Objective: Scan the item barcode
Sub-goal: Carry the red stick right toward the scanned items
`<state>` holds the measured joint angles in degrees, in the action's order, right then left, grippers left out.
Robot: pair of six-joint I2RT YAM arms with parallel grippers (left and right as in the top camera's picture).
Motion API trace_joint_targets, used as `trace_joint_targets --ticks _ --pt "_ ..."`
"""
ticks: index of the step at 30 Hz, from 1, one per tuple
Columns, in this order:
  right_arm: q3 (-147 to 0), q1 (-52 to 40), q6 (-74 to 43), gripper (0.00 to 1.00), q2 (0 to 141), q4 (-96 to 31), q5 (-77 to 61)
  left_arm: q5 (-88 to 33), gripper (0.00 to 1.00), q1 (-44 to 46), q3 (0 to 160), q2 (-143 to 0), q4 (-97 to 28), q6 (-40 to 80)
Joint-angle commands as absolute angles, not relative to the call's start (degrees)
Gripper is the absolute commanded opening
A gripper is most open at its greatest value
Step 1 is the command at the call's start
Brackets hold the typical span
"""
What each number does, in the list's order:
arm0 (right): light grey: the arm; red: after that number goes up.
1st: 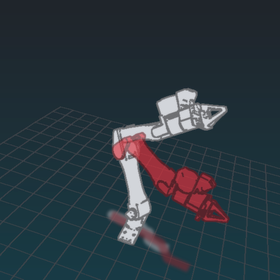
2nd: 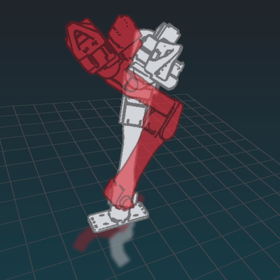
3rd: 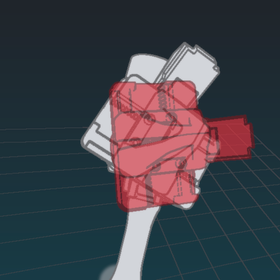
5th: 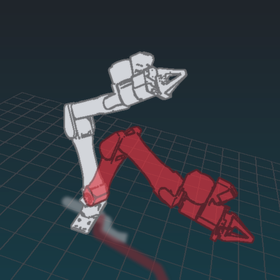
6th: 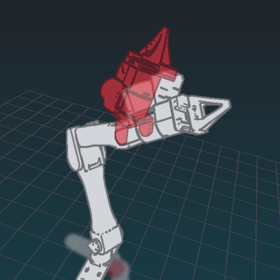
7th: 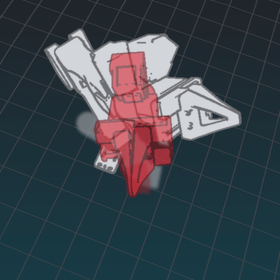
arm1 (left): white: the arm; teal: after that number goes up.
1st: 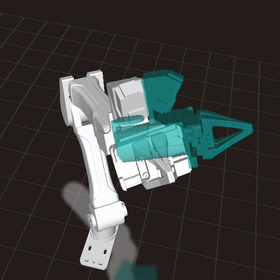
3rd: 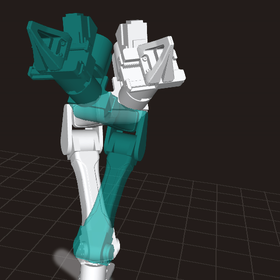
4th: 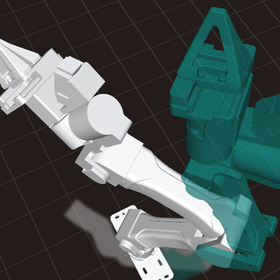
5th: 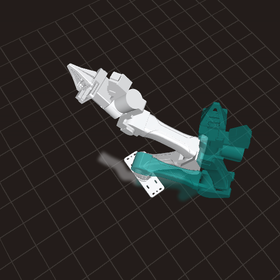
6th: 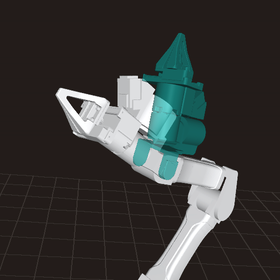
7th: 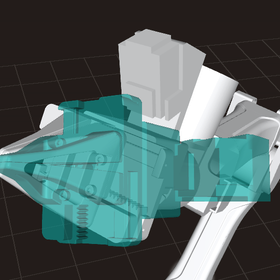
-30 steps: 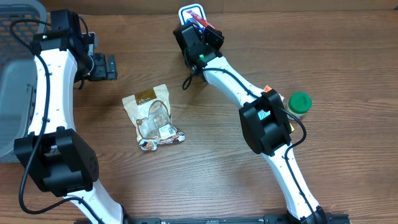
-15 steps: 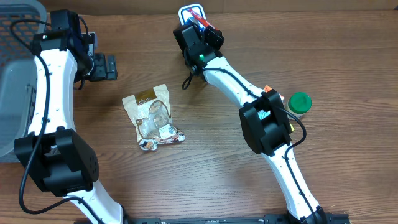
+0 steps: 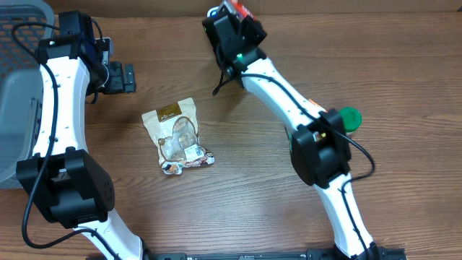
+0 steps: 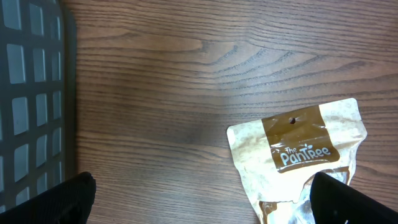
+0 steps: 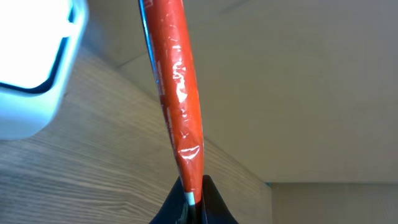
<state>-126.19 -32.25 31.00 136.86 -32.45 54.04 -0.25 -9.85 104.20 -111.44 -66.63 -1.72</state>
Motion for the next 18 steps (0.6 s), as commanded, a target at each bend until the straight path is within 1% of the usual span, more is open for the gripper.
trace_joint_targets --ticks 1,4,8,11,13,18 --pt "-126.3 -32.2 23.3 0.04 129.6 -35.4 54.8 -0.5 1.0 -9.7 104.8 -110.9 -66.6 -2.6" --pt "-126.3 -32.2 14.6 0.04 126.4 -44.6 54.8 -0.5 1.0 -9.7 104.8 -110.9 -66.6 -2.6" --pt "-126.3 -32.2 -0.3 0.04 123.5 -62.5 52.6 -0.5 1.0 -9.7 104.8 -110.9 -66.6 -2.6" --pt "-126.3 -31.3 -10.8 0.04 123.1 -75.7 44.1 -0.5 1.0 -9.7 104.8 -110.9 -66.6 -2.6" --pt "-126.3 -30.3 -15.8 0.04 123.1 -83.1 37.7 -0.5 0.99 -9.7 104.8 -110.9 -66.6 -2.6" --pt "-126.3 -26.4 -25.4 0.04 123.2 -97.1 23.6 -0.5 1.0 -9.7 104.8 -110.9 -66.6 -2.6"
